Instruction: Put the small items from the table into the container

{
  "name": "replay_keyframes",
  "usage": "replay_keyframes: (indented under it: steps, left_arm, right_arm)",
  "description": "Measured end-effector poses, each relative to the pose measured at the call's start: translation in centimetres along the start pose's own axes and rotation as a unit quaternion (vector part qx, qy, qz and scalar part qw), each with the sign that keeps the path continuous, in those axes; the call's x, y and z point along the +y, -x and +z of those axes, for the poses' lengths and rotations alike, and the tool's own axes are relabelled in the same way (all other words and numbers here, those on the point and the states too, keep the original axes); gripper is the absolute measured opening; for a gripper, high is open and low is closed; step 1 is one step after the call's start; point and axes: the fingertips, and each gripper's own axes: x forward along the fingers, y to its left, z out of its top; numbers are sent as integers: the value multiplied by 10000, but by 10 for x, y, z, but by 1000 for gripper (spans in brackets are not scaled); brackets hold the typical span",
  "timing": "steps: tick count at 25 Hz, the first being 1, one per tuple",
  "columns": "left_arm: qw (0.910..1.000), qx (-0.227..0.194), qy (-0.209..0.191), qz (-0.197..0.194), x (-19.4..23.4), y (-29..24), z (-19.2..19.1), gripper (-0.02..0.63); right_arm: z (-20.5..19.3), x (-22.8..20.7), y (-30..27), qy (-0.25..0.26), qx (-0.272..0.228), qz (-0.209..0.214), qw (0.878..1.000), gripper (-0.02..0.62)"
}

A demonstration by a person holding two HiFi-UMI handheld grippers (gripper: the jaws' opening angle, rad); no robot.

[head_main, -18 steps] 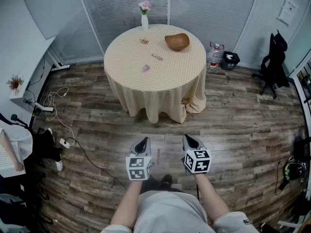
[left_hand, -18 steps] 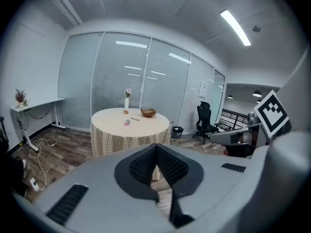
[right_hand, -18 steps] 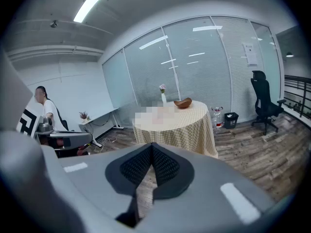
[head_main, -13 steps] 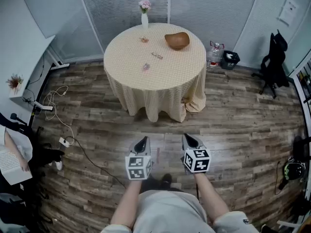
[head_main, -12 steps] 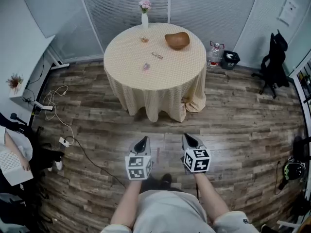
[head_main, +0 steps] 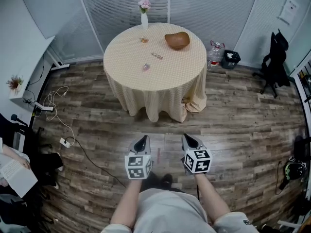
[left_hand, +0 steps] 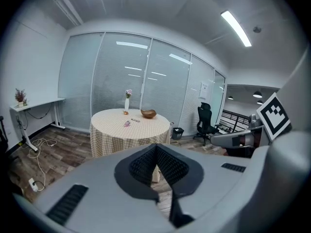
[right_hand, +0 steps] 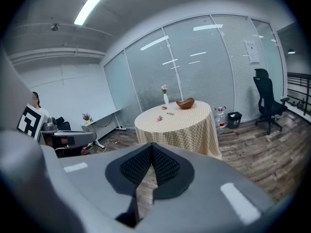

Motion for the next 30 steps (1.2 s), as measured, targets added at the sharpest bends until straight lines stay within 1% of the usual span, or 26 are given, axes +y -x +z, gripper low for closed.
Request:
replay_keyframes:
  steps: [6,10,15,19,23,26,30]
  left_arm:
    - [10000,3,-35,-84,4,-29,14,6]
    - [10000,13,-22,-83,25,-68,27,6]
    - [9998,60,-14,-189,54,-139,53,6]
    - [9995,103,-61,-277,86,-194,87,6]
    - [9992,183,-175,-304,121,-236,117,6]
    - [9988,289,-224,-312,138,-269,129,6]
    - [9983,397,-277,-309,153,-306,142,6]
  right_arm:
    - [6,-9,-21,-21,95,0,10000,0]
    - [25,-16,-58,-7,109,-7,9999,0]
    - [67,-32,-124,110,155,-24,9998,0]
    - [114,-40,-184,142,158,-96,9997,0]
    - [156,-41,-229,53,24,-114,9999,0]
    - [175,-46,-258,-11,-14,-94,10000,0]
    - [188,-61,-294,-86,33,-102,9999,0]
